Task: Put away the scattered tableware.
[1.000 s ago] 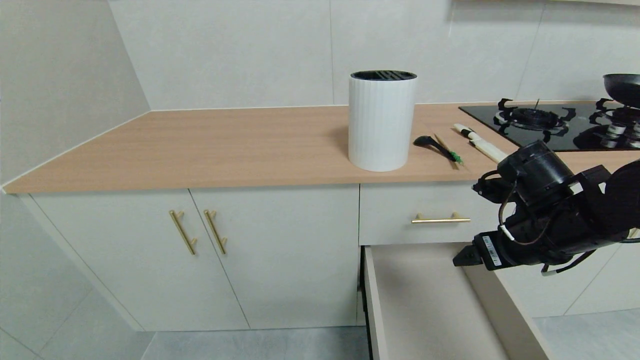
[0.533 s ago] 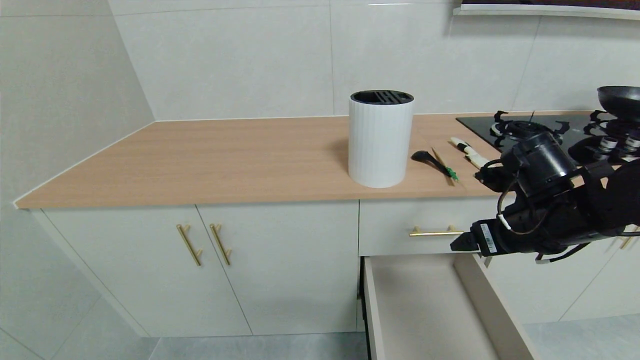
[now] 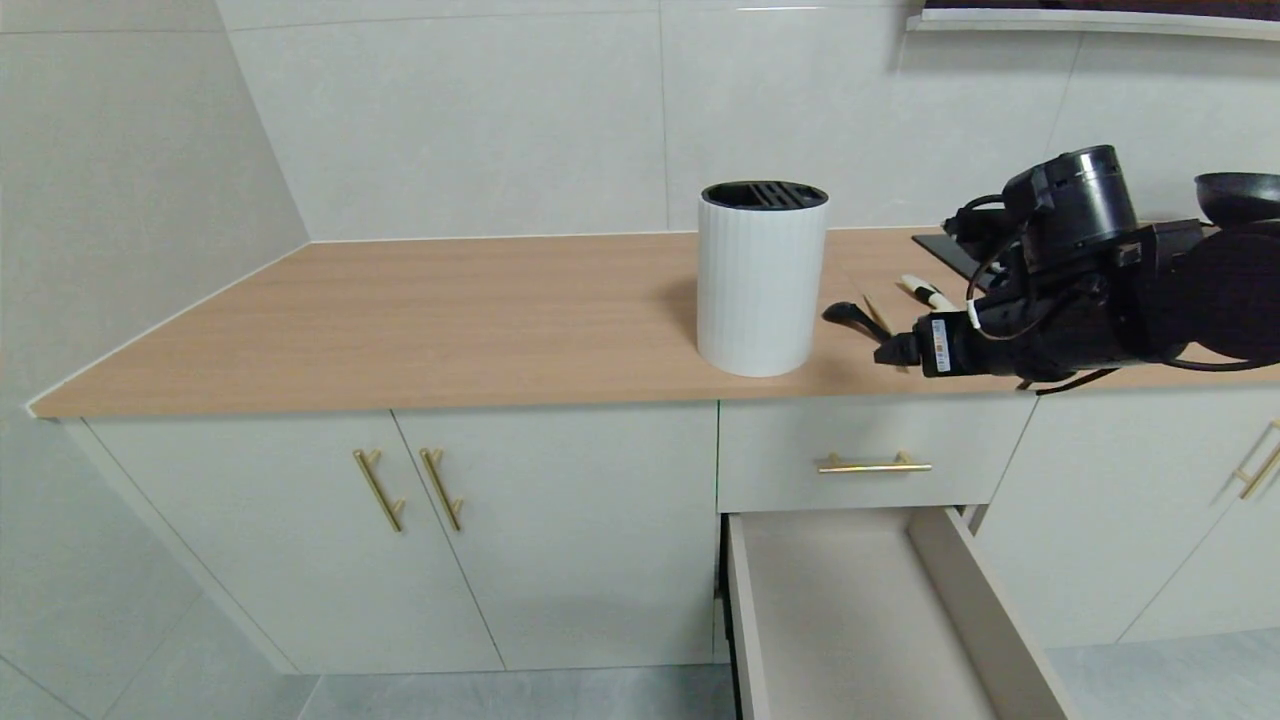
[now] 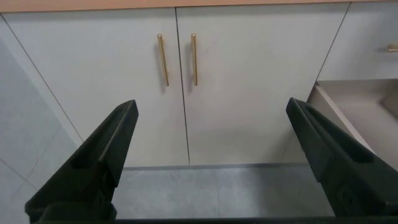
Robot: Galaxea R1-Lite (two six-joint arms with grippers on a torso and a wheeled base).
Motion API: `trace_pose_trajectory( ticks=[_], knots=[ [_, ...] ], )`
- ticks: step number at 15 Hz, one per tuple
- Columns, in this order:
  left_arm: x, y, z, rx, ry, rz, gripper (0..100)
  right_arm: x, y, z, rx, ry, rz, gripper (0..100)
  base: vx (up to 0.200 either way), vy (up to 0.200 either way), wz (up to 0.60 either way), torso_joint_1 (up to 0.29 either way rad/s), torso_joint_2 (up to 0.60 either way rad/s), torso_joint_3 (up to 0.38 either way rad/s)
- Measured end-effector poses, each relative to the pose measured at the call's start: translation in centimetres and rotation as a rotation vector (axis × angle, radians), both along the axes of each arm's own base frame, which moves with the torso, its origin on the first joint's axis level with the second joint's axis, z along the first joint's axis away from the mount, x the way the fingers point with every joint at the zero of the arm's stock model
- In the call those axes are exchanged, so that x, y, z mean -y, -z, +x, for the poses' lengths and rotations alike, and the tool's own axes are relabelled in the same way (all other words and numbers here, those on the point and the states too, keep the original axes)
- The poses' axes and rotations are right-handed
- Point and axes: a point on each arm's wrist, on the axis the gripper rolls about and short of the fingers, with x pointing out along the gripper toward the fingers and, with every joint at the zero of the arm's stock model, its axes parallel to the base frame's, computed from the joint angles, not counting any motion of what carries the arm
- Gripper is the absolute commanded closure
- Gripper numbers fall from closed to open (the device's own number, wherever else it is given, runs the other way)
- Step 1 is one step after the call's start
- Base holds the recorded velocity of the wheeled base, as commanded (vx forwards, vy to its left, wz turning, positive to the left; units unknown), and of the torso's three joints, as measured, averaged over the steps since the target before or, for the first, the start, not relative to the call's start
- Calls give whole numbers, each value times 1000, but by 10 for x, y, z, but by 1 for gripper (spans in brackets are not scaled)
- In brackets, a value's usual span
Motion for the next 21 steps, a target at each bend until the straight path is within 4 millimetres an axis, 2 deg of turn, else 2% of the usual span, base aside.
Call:
trace_pose_trajectory(
  ticks=[5, 7, 9, 12, 16, 21],
  knots=[
    [0, 0, 0, 0, -1, -1, 0, 28, 0, 18, 40, 87, 20, 0, 0, 0, 0, 0, 0, 0],
    [0, 0, 0, 0, 0, -1, 0, 31, 2, 25, 66, 101, 27, 0, 0, 0, 0, 0, 0, 0],
    [0, 0, 0, 0, -1, -1, 0, 32, 6, 30, 60, 104, 25, 0, 0, 0, 0, 0, 0, 0],
    [0, 0, 0, 0, -1, -1, 0, 27, 13, 50, 68, 105, 27, 0, 0, 0, 0, 0, 0, 0],
    [0, 0, 0, 0, -1, -1, 0, 21, 31, 74, 70, 106, 28, 0, 0, 0, 0, 0, 0, 0],
    [0, 0, 0, 0, -1, -1, 0, 16, 53, 95, 71, 114, 24, 0, 0, 0, 0, 0, 0, 0]
  ],
)
